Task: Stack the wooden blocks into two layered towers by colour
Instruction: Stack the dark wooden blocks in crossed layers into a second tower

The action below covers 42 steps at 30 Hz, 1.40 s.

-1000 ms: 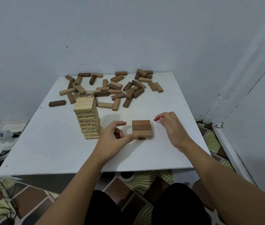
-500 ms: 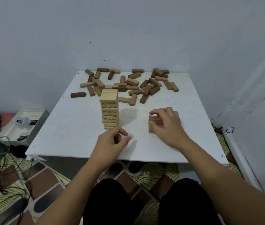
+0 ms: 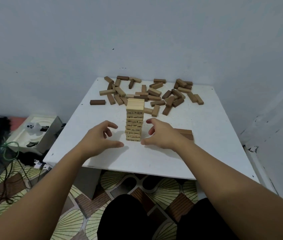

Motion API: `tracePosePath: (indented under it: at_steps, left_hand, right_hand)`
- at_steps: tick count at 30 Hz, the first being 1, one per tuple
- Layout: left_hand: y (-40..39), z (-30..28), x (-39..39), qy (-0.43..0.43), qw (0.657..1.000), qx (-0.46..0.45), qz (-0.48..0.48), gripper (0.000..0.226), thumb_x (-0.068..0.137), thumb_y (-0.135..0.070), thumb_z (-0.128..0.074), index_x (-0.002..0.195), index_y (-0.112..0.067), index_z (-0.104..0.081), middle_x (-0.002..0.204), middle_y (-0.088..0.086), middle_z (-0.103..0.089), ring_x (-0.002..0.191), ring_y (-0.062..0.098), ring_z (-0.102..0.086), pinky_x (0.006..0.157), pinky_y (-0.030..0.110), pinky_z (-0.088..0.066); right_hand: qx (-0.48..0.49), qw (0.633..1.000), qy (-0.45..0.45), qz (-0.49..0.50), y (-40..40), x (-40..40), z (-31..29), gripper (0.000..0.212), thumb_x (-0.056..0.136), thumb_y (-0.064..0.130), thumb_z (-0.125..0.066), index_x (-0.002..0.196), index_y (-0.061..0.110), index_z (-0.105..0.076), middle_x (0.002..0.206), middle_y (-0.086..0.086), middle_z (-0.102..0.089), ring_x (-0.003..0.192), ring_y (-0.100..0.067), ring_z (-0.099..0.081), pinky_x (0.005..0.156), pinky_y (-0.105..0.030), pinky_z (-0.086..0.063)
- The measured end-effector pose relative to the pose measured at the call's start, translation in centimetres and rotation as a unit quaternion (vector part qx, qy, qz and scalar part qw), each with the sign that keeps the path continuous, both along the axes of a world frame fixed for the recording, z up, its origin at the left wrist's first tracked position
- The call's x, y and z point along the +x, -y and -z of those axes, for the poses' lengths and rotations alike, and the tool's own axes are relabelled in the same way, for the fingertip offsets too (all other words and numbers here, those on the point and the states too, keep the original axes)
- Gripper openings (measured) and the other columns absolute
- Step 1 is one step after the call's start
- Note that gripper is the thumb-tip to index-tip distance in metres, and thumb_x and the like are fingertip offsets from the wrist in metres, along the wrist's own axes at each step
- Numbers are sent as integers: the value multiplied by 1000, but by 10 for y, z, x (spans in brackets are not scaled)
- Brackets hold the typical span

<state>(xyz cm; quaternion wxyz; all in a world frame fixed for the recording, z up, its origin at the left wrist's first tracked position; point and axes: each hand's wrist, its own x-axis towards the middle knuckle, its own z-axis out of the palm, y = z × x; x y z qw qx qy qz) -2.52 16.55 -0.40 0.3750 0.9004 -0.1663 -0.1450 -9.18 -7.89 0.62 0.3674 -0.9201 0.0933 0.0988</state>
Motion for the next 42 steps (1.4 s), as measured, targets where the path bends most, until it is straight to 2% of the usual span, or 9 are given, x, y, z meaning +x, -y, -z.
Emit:
tracePosePath:
  at_steps: [4, 10, 12, 17, 22, 29, 33, 36, 42]
  left_hand:
    - [11, -5, 23, -39, 998, 31, 50, 74, 72, -38, -94, 136, -31, -59, 108, -4, -59, 96, 12, -55, 77, 27, -43]
    - [22, 1, 46, -88, 991, 57, 88, 95, 65, -40, -97, 147, -37, -50, 112, 0, -60, 98, 15, -60, 79, 27, -45]
    - [24, 3, 49, -98, 988, 57, 104, 95, 65, -38, -98, 147, -37, -50, 111, 6, -61, 98, 18, -59, 80, 27, -46]
    - [25, 7, 56, -99, 987, 57, 109, 88, 67, -32, -97, 143, -38, -54, 94, 2, -58, 84, 16, -56, 72, 29, -43]
    - [31, 10, 63, -84, 986, 76, 124, 73, 71, -35, -95, 136, -42, -62, 86, -4, -57, 78, 14, -55, 67, 26, -40]
    - [33, 11, 66, -86, 985, 77, 129, 60, 74, -33, -93, 127, -44, -69, 83, -6, -54, 76, 12, -52, 66, 25, -38]
    - [33, 14, 67, -85, 987, 69, 117, 53, 74, -33, -93, 121, -42, -71, 81, -6, -52, 74, 12, -51, 64, 25, -37]
    - [33, 15, 66, -80, 988, 71, 116, 52, 75, -34, -92, 121, -42, -71, 78, -6, -51, 72, 12, -51, 63, 25, -38]
    - [33, 13, 66, -76, 986, 78, 124, 52, 78, -35, -90, 125, -43, -69, 80, -6, -52, 75, 12, -52, 64, 25, -39]
  right_hand:
    - [-5, 999, -40, 7, 1, 13, -2, 98, 77, 30, -89, 157, 25, -34, 113, 7, -59, 104, -15, -60, 82, -28, -48]
    - [-7, 998, -63, -11, -5, 25, 0, 97, 72, 29, -90, 154, 30, -39, 107, 9, -63, 98, -10, -62, 78, -25, -49]
    - [0, 998, -64, -5, -6, 26, 3, 90, 72, 27, -90, 150, 32, -44, 105, 9, -64, 96, -10, -63, 76, -25, -51]
    - [61, 996, -66, 8, -5, 27, 7, 61, 77, 13, -87, 129, 29, -61, 99, 9, -70, 83, -2, -65, 51, -9, -46]
    - [104, 992, -68, 13, -3, 29, 9, 55, 79, 2, -85, 125, 24, -66, 99, 6, -71, 80, -1, -65, 51, -5, -45]
    - [159, 984, -70, 29, -3, 31, 14, 59, 76, -2, -87, 125, 22, -66, 102, -2, -73, 90, -14, -73, 66, -18, -59]
    - [181, 981, -67, 35, -3, 30, 17, 60, 76, -4, -86, 127, 23, -65, 108, -3, -74, 93, -16, -74, 68, -20, -60]
    - [197, 978, -61, 43, -4, 32, 21, 62, 74, -6, -86, 125, 23, -67, 109, -3, -75, 96, -18, -75, 77, -29, -64]
    - [192, 979, -53, 46, -2, 34, 24, 59, 71, -4, -88, 120, 23, -70, 106, -2, -77, 94, -18, -76, 78, -33, -65]
